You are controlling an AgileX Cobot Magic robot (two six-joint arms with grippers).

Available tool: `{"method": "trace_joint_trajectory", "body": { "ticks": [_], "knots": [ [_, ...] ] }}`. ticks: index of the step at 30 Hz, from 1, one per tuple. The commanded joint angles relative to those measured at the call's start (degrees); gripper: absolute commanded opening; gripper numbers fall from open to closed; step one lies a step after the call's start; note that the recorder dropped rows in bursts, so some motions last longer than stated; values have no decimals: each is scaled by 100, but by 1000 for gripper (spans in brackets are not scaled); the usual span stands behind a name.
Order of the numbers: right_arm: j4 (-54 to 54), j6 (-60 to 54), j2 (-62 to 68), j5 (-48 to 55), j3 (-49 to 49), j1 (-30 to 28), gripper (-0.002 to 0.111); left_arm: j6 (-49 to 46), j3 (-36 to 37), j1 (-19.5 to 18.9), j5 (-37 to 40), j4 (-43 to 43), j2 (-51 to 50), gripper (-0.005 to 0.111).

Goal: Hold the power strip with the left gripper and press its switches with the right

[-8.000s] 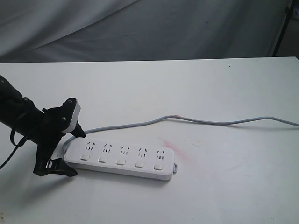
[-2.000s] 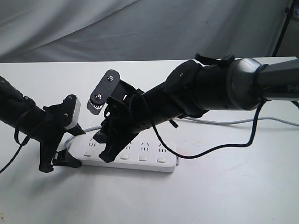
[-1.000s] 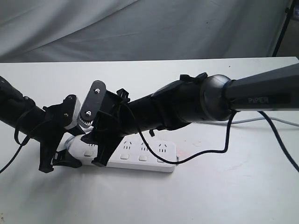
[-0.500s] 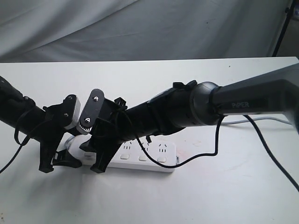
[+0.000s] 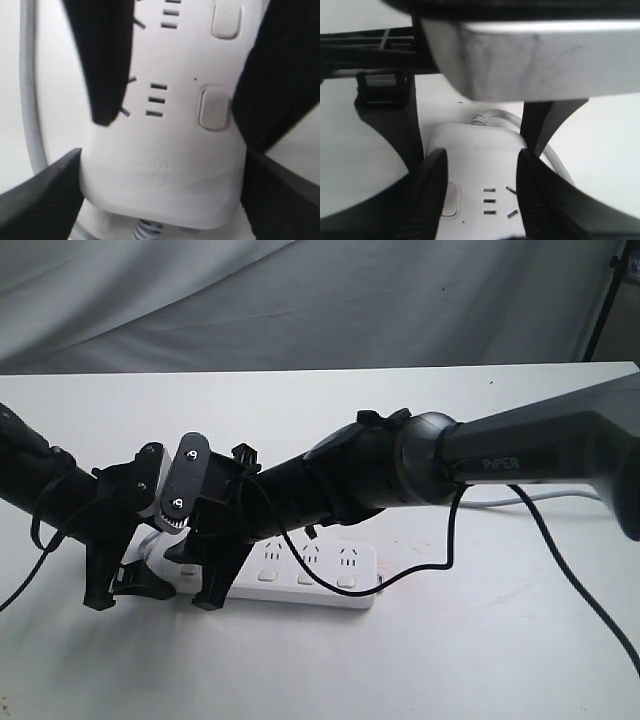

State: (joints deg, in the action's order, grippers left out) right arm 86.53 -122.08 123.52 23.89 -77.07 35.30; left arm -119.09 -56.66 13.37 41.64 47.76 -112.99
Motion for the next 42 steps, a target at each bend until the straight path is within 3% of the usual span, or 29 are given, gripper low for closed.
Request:
{"method": "trace_joint_trajectory", "body": {
  "ticks": [1, 42],
  "knots": [
    [-166, -65, 1, -92, -31, 17, 41, 18, -36, 31, -30, 138, 33, 62],
    [-667, -65, 284, -367, -31, 30, 41, 13, -36, 31, -30, 138, 33, 62]
  ]
}}
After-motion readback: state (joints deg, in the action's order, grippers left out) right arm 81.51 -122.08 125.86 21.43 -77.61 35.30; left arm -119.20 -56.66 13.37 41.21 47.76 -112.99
